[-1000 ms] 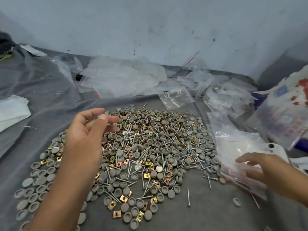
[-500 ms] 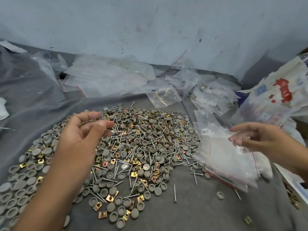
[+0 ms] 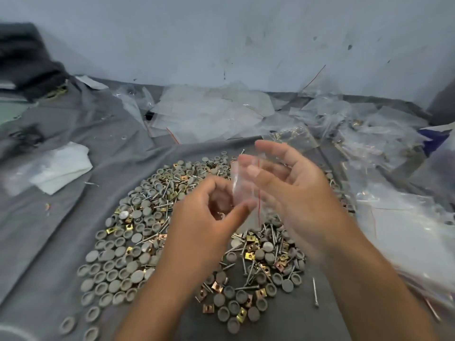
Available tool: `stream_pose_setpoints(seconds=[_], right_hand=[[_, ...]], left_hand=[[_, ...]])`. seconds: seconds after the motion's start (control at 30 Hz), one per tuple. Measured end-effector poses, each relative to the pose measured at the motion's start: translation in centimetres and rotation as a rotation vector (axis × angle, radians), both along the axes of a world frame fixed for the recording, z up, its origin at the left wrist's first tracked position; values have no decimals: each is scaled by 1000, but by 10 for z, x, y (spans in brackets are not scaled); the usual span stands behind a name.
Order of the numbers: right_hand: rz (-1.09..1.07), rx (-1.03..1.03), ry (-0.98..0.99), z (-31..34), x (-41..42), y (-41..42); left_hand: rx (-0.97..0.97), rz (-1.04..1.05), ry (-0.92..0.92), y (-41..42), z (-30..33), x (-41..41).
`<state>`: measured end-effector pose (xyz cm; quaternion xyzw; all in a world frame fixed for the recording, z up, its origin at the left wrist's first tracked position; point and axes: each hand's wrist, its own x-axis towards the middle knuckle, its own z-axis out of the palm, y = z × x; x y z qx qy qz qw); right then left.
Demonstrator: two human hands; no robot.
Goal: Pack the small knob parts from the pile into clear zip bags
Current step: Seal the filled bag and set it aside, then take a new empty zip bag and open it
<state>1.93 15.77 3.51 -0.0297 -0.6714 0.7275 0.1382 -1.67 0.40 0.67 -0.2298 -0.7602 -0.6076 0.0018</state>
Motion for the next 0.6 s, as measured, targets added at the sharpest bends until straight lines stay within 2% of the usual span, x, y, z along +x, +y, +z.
stream_pose_setpoints(seconds=[0.1,0.3,0.4,0.5,0.6], right_hand=[[-25,170,-20,-13,1,5],[19,298,-39,-25,6,2],[-24,311,-49,-29,5,1],[-39,281,-42,-30,3,-3],[-45,293,23,-30,5,-11]], left_hand=[[-12,89,53,-12,0,-11],[-116,130,126,-7,-4,-9],[-131,180,140,-3,-5,-7],[-223,192,241,-4,-4,-6],[-112,141,97,-5,-1,-5]])
